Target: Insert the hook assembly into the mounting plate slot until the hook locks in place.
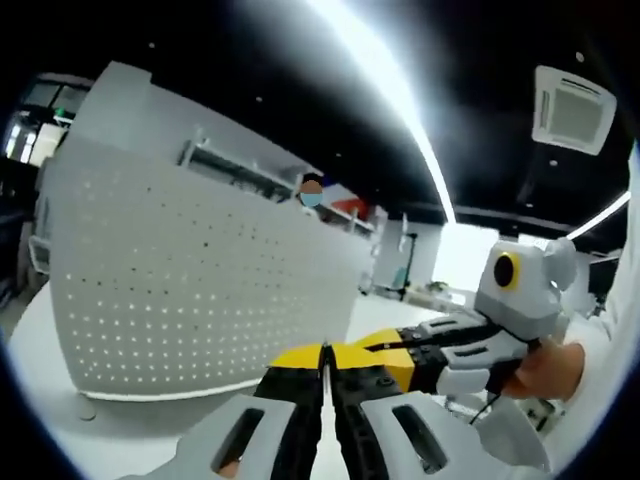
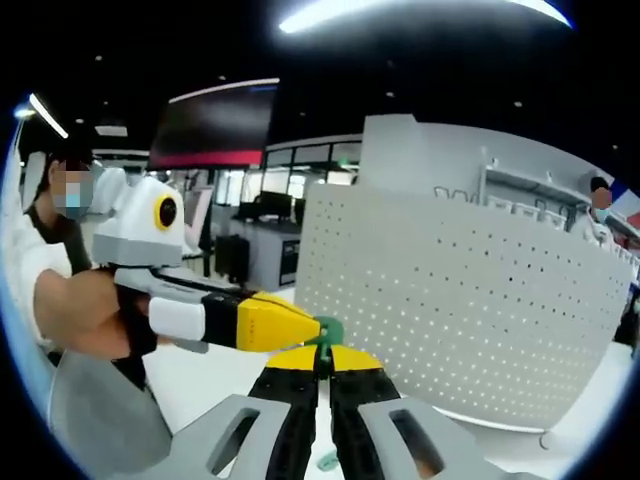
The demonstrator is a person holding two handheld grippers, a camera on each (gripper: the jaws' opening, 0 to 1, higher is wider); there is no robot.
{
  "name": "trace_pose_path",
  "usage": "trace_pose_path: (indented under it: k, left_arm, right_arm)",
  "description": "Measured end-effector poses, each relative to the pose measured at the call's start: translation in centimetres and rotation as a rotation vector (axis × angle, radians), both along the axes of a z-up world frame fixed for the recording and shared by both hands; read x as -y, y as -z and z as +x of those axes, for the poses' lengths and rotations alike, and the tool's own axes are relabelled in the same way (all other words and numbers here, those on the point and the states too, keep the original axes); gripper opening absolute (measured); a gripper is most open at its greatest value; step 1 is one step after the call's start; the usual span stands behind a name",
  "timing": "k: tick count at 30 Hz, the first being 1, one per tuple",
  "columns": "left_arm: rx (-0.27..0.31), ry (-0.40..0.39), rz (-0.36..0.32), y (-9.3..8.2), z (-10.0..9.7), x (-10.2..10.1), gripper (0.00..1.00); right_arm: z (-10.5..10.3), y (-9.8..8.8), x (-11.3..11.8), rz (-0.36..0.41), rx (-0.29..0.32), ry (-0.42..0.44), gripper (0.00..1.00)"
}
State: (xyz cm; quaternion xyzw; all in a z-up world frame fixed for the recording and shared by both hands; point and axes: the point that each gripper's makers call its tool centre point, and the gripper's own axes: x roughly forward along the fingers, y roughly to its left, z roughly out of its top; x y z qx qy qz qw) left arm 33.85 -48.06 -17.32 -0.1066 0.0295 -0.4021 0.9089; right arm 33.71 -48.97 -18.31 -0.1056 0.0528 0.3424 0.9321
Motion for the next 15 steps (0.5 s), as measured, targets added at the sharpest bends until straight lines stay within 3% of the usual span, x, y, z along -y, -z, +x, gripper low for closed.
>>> trace_pose_path:
  k: [15]
  left_arm:
    - [0.075, 0.019, 0.084, -0.6, -0.4, -1.1, 0.07]
  right_arm:
    - [0.7, -0.8, -0.7, 0.029, 0.008, 0.029, 0.00]
